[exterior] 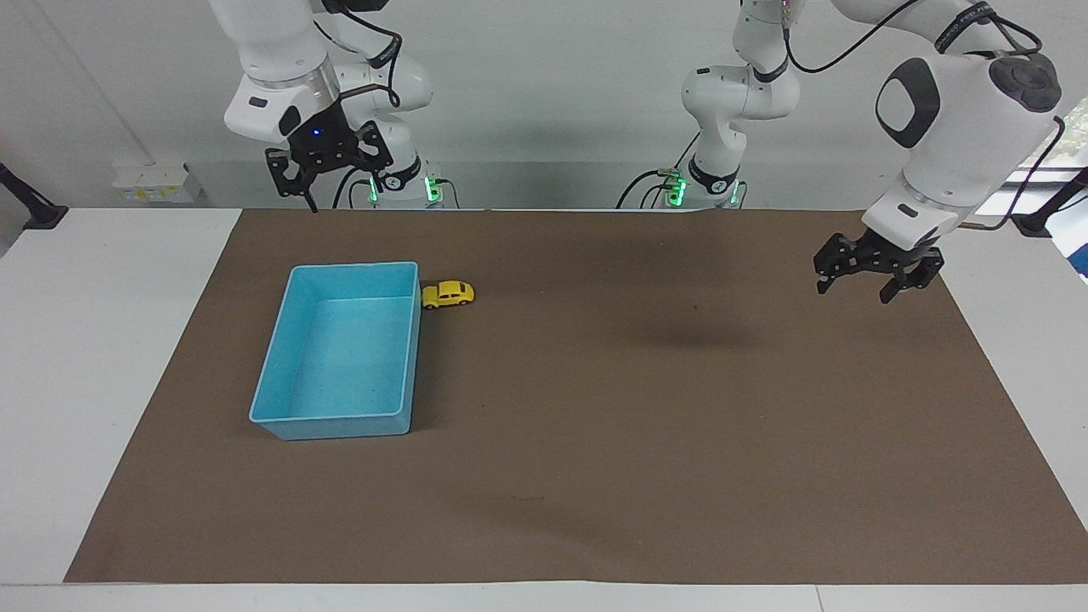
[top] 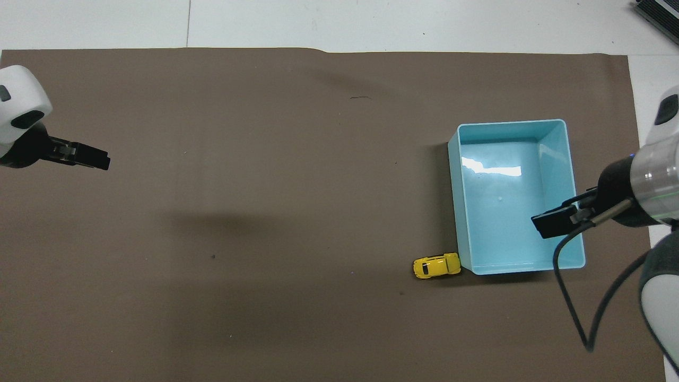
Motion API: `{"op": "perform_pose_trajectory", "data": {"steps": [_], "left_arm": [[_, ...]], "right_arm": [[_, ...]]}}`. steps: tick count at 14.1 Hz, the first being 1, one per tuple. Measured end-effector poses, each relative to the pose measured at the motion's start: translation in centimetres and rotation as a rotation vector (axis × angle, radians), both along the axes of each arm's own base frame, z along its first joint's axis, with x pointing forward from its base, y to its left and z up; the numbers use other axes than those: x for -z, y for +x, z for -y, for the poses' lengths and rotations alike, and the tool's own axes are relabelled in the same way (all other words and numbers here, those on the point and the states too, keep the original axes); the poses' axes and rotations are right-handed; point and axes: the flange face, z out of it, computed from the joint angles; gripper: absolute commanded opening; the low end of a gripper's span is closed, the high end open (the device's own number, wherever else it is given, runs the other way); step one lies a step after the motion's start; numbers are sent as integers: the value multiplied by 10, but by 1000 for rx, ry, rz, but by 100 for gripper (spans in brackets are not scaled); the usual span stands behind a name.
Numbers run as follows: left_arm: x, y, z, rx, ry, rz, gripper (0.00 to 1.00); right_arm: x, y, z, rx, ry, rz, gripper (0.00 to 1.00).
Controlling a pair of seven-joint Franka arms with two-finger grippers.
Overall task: Wind up and store yellow beetle car
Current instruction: 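Retract the left gripper while the right gripper reaches toward the car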
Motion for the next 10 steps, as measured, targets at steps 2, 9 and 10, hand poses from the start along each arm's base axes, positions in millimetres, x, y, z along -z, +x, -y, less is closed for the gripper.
{"op": "perform_pose_trajectory", "data": {"steps": [2, 9, 10], "left_arm": [[-15, -9, -2, -34, 0, -18, 100], [-40, -25, -8, -42, 23, -52, 100], [-40, -25, -7, -41, 23, -52, 100]], "right_arm": [[10, -1, -13, -176, 9, -1, 100], [21, -20, -46, -769, 41, -5, 100], [21, -26, -51, -818, 44, -7, 100]]}}
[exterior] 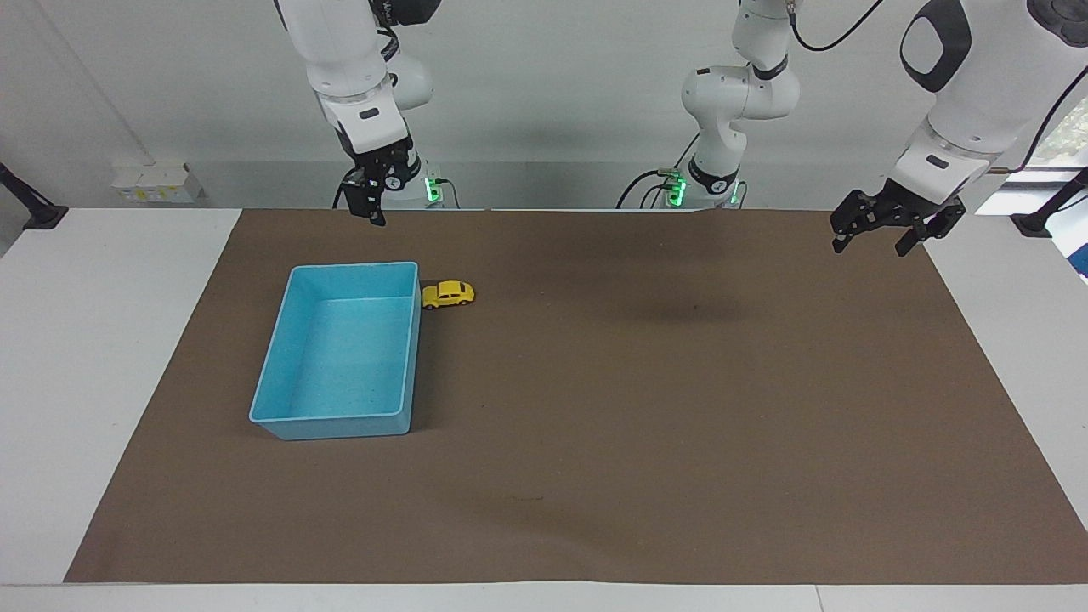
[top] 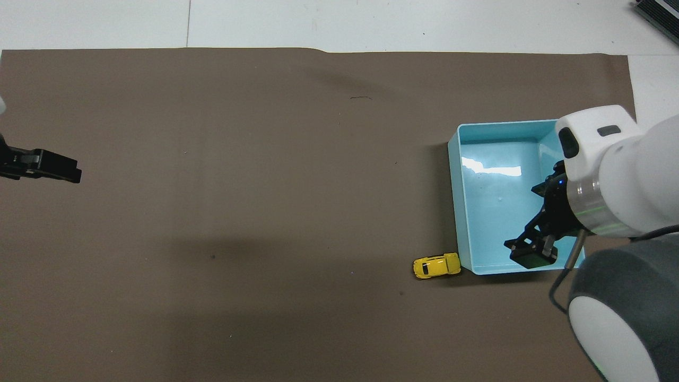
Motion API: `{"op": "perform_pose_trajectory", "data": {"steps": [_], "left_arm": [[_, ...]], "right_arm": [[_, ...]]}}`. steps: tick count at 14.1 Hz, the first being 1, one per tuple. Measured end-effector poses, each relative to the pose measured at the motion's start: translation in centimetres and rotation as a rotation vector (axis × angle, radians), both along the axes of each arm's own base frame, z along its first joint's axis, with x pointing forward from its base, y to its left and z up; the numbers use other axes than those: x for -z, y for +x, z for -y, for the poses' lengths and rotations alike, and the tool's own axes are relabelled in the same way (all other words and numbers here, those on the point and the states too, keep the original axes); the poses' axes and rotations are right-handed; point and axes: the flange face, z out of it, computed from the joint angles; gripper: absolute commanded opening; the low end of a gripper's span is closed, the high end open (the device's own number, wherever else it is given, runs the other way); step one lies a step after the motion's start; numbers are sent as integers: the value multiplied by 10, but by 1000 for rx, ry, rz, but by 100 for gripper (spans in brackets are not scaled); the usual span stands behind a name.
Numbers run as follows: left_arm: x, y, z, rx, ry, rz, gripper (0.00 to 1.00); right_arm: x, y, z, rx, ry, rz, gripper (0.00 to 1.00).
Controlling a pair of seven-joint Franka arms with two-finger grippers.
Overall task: Wind up and store yellow beetle car
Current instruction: 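Retract the left gripper while the right gripper reaches toward the car, then lower the right gripper beside the bin and grasp the yellow car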
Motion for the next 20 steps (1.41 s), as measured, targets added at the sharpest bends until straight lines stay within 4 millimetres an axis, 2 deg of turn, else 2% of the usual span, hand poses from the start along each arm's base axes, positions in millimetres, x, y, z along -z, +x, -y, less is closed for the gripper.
{"op": "perform_pose_trajectory", "data": {"steps": [5, 12, 17, 20], "left_arm": [[0, 0, -1, -4, 1, 0, 100], [0, 0, -1, -5, 1, 0, 100], [0, 0, -1, -5, 1, 0, 100], [0, 0, -1, -5, 1, 0, 100]], "right_arm": [[10, -9, -20, -136, 5, -2, 100], [9, -10, -20, -138, 7, -5, 100], [2, -9, -10, -118, 13, -17, 100], [6, -9, 11, -78, 9, -65, 100]]}}
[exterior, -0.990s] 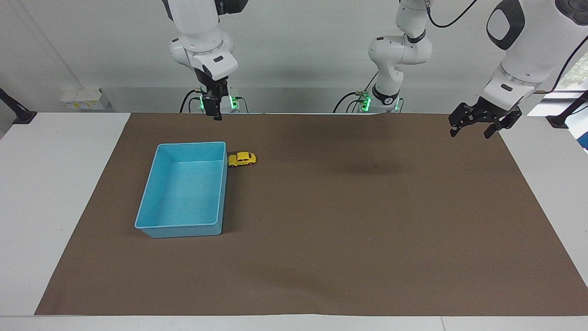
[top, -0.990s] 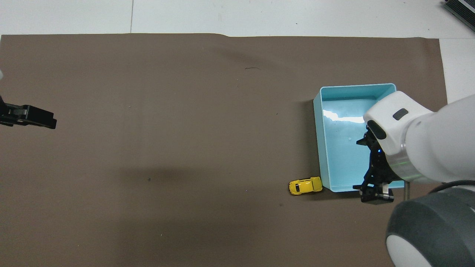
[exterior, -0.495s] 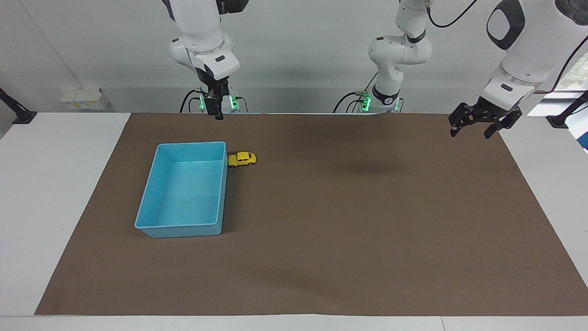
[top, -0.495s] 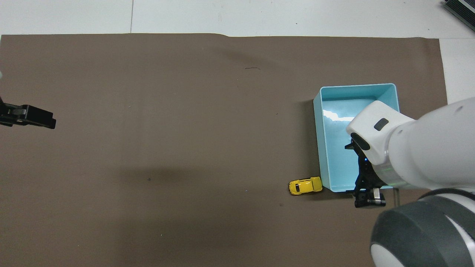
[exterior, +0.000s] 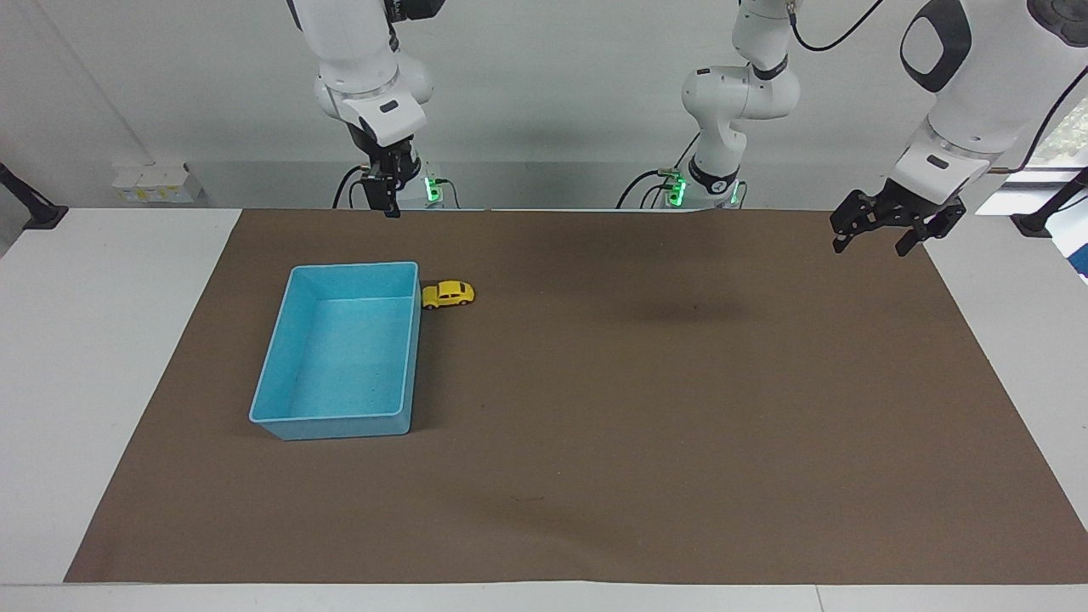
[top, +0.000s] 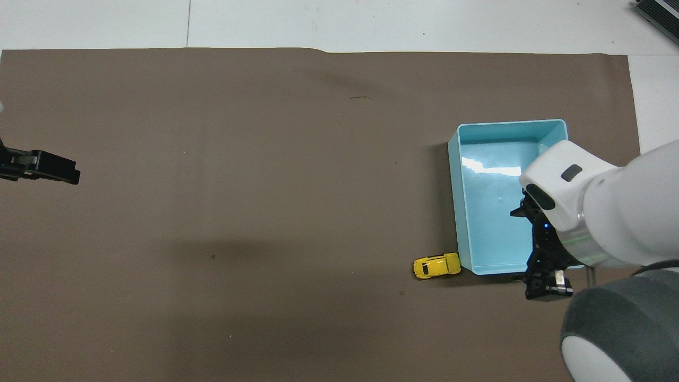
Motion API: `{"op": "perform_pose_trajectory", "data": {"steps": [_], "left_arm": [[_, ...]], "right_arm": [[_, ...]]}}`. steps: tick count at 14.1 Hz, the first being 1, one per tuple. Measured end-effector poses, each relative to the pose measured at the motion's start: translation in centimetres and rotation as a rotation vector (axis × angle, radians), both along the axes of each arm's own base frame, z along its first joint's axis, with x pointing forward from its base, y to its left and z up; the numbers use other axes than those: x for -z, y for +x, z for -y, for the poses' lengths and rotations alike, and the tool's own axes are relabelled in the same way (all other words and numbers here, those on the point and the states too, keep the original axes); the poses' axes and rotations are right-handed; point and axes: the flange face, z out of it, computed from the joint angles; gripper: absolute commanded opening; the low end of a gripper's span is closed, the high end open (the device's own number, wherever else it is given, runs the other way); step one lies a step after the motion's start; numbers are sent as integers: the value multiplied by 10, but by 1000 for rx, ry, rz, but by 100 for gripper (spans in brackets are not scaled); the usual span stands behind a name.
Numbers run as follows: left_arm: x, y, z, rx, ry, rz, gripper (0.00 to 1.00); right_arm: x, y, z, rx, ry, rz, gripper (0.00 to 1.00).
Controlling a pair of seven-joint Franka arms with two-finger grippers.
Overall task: Wind up and store yellow beetle car
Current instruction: 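Lower the right gripper beside the bin and grasp the yellow car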
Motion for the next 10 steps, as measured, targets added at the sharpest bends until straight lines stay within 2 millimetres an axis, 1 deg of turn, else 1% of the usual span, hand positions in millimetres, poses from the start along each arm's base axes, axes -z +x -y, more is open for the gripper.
{"op": "perform_pose_trajectory", "data": {"steps": [2, 4, 5, 6, 8, 9, 10], "left_arm": [[0, 0, 0, 0, 0, 0, 100], [0, 0, 0, 0, 0, 0, 100], [0, 0, 0, 0, 0, 0, 100], [0, 0, 0, 0, 0, 0, 100], [0, 0, 0, 0, 0, 0, 100], [0, 0, 0, 0, 0, 0, 100], [0, 0, 0, 0, 0, 0, 100]], "right_arm": [[4, -3, 8, 15, -2, -24, 100], [8, -7, 6, 5, 1, -22, 100], [11, -8, 1, -16, 7, -10, 100], [18, -9, -8, -37, 12, 4, 100], [39, -17, -37, -69, 22, 46, 100], [47, -22, -47, -66, 20, 49, 100], [52, -26, -52, -64, 18, 49, 100]]}}
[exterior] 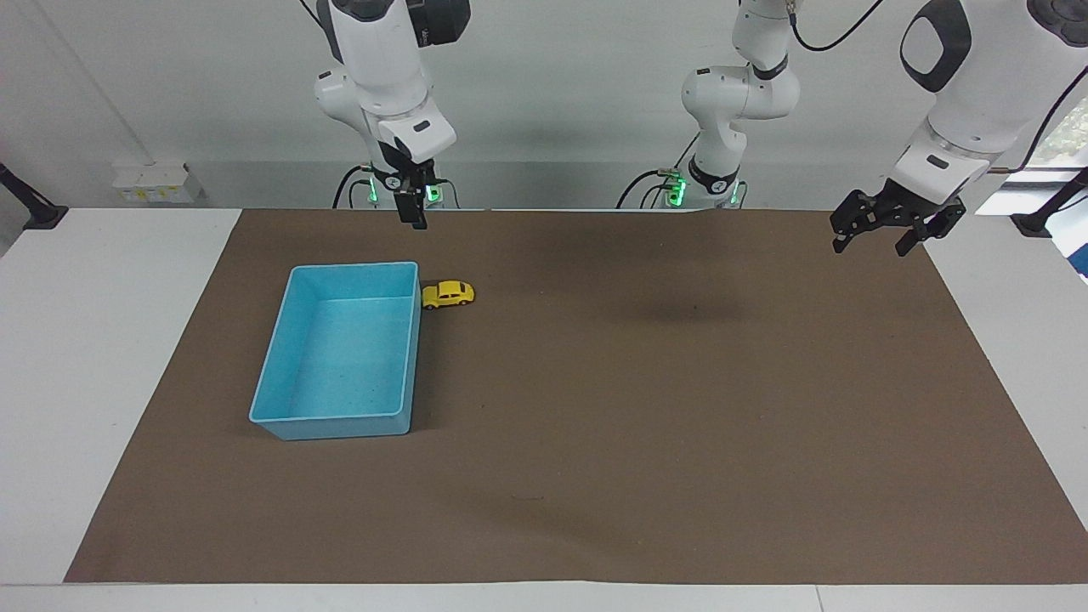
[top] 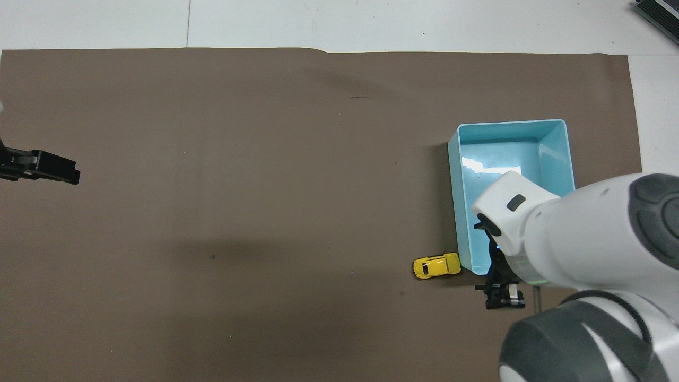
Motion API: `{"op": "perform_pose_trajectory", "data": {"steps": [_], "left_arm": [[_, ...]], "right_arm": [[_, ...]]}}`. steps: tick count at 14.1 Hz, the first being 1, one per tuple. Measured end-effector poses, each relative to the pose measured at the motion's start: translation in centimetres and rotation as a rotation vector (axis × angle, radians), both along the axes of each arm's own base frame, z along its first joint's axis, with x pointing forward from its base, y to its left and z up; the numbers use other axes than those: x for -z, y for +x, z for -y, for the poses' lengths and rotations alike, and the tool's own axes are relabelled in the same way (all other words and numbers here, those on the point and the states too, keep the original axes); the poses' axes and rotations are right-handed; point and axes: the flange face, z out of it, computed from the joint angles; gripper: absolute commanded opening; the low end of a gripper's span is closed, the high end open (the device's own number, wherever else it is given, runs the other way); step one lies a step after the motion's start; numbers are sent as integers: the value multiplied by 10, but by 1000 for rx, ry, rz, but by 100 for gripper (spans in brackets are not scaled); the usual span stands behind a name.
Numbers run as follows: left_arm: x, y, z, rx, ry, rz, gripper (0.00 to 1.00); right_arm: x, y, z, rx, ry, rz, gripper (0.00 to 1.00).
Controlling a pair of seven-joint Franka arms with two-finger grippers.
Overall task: Wind up and store yellow beetle car
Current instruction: 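Lower the right gripper beside the bin and grasp the yellow car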
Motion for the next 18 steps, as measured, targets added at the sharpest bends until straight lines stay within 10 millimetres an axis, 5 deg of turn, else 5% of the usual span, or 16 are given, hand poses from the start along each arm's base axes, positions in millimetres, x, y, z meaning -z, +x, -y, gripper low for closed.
{"op": "perform_pose_trajectory", "data": {"steps": [10, 18], "left_arm": [[0, 0, 0, 0, 0, 0, 100], [0, 0, 0, 0, 0, 0, 100]], "right_arm": [[77, -23, -10, -35, -20, -39, 100], [126, -17, 0, -128, -11, -41, 100]]}}
